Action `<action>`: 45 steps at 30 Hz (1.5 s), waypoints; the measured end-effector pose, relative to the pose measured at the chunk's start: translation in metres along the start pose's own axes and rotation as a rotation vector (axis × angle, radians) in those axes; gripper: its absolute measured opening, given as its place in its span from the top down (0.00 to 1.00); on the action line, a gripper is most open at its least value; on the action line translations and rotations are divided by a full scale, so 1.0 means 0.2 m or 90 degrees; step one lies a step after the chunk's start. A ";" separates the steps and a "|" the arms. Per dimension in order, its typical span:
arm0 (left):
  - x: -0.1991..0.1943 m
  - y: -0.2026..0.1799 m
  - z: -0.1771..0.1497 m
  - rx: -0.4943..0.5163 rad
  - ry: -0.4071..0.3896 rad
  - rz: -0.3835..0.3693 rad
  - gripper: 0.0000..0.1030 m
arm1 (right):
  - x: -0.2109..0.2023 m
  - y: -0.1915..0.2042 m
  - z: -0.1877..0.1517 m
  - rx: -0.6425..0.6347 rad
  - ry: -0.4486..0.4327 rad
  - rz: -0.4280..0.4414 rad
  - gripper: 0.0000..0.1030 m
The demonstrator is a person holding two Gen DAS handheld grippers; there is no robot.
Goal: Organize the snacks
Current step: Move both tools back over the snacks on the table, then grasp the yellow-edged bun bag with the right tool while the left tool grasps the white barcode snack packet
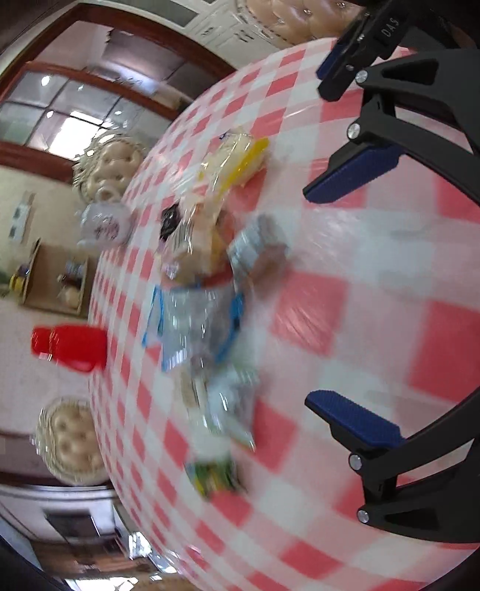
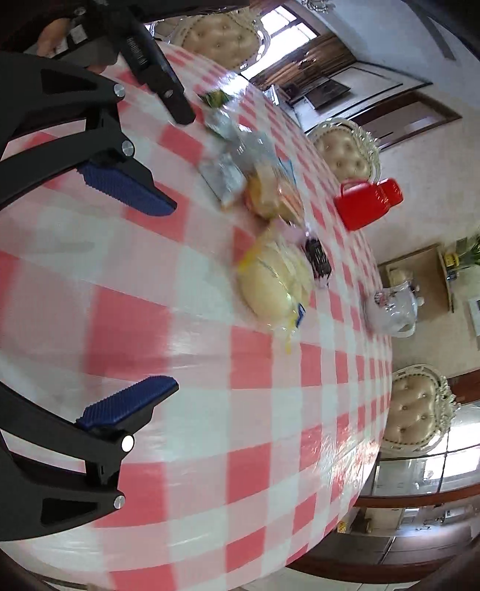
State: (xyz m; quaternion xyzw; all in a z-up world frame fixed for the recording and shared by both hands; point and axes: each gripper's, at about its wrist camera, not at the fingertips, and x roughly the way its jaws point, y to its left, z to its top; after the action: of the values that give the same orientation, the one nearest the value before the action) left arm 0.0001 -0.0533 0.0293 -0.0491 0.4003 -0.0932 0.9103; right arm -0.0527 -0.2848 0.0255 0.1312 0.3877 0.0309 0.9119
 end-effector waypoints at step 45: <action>0.13 0.06 0.05 -0.044 0.027 -0.104 0.02 | 0.59 0.38 0.35 -0.393 0.218 0.090 0.16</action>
State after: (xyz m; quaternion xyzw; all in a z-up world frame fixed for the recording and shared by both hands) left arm 0.0260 -0.0469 0.0148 -0.1112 0.4175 -0.1541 0.8886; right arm 0.0826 -0.2084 0.0100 -0.1310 0.4971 0.2310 0.8261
